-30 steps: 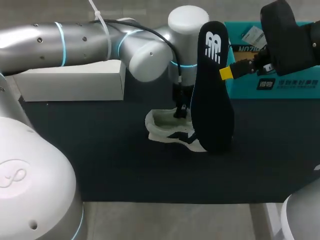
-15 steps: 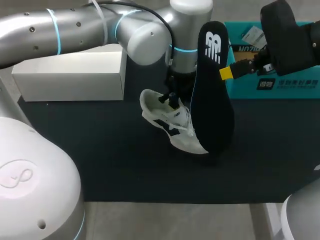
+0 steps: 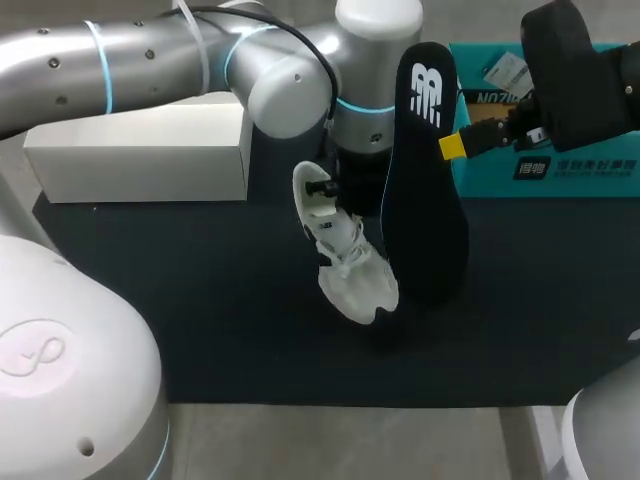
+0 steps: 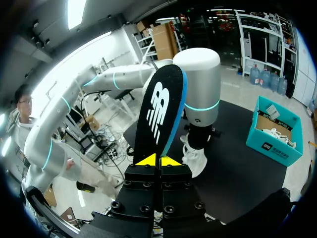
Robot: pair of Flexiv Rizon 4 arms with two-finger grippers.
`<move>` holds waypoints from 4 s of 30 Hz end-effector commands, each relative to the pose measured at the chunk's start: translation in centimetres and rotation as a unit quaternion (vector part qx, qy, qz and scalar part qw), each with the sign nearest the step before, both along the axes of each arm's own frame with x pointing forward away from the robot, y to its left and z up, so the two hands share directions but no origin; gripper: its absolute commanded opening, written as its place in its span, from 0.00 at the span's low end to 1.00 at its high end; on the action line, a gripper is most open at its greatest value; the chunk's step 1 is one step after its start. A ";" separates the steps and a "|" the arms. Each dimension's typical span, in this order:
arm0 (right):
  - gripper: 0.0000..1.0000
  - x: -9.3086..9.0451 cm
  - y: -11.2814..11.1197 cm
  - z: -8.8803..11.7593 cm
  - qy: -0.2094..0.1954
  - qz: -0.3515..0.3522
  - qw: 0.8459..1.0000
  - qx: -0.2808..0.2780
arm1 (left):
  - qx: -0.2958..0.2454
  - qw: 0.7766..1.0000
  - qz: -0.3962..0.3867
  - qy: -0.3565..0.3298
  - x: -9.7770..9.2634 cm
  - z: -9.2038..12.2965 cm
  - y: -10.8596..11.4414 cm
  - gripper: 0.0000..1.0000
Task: Take the shoe out of the shoebox, open the shoe tongue, remove and reinsert the insole, then place the shoe into the shoebox
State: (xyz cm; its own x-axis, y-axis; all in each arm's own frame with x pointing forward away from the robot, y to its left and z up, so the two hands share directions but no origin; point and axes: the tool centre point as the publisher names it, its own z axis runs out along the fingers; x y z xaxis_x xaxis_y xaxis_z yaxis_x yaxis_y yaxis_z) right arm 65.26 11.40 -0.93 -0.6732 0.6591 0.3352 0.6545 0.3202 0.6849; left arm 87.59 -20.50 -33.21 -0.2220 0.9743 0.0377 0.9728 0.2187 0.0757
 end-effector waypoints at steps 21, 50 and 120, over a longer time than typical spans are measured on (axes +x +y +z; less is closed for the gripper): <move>0.00 0.3 0.3 0.1 0.002 0.000 1.000 -0.002 | 0.028 0.993 -0.112 -0.019 3.1 -1.2 -3.0 0.00; 0.00 0.3 0.3 0.1 0.002 0.000 1.000 -0.002 | 0.099 0.982 -0.161 -0.002 4.8 -2.9 -2.5 0.00; 0.00 0.3 0.3 0.1 0.002 0.000 1.000 -0.002 | -0.152 0.947 -0.278 -0.046 2.4 5.9 -4.5 1.00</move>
State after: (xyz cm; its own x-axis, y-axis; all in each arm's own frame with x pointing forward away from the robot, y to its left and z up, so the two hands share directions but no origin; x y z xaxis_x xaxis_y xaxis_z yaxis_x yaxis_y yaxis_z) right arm 65.19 11.31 -0.97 -0.6733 0.6588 0.3355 0.6540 0.3192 0.6858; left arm 89.99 -25.14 -27.27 0.3371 0.9059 -0.2565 0.9376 -0.2982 0.1788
